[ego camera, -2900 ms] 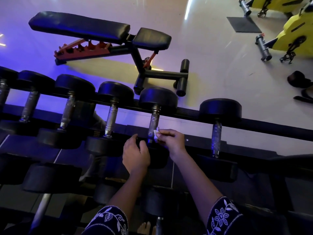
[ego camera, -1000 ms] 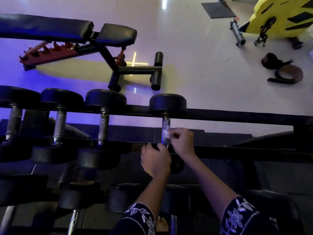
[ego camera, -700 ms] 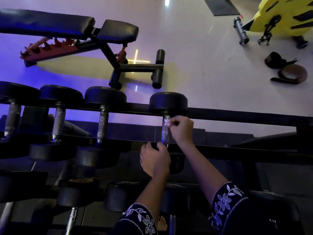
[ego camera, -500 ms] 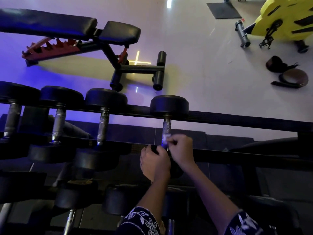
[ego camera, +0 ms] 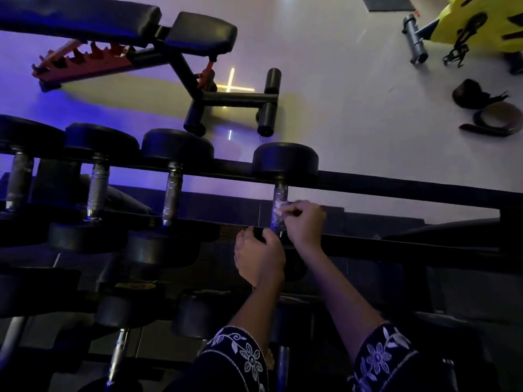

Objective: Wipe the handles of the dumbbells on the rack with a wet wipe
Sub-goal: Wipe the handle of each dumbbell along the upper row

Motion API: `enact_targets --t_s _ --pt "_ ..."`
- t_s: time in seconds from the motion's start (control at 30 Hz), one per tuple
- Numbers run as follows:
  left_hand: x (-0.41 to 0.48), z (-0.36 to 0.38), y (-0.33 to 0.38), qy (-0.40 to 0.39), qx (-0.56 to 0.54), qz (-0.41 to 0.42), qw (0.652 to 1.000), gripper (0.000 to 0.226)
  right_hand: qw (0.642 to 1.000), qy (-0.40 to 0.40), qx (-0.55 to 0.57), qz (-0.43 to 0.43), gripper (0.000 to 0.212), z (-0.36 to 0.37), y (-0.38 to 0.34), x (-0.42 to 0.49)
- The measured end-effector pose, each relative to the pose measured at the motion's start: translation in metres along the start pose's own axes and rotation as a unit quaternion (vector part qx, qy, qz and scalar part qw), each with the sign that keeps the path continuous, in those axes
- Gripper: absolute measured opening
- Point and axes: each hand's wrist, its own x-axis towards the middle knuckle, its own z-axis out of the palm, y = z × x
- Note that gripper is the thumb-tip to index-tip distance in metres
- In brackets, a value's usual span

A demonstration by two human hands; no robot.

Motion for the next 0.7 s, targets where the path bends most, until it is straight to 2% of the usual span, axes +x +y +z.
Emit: enact_targets --t_s 0.17,0.33,0.47,0.6,0.7 --pt "-0.001 -0.001 0.002 0.001 0.010 -0.003 1.000 0.062 0.999 -0.015 0.018 0.039 0.011 -0.001 0.000 -0.006" --pt "-0.002 0.001 0.002 0.010 0.000 0.001 1.000 0.063 0.993 0.048 0.072 0.085 0.014 0.008 -0.019 0.035" --pt "-0.003 0.001 0.002 0.009 0.008 -0.006 1.000 0.054 0.996 0.023 0.064 0.062 0.008 0.006 -0.008 0.017" --pt "-0.002 0.003 0.003 0.013 0.009 -0.013 1.000 0.065 0.998 -0.009 0.027 0.047 0.007 -0.001 0.006 -0.012" --pt "-0.002 0.003 0.003 0.023 0.004 -0.016 1.000 0.066 0.995 0.016 0.062 0.075 0.005 0.001 -0.008 0.012"
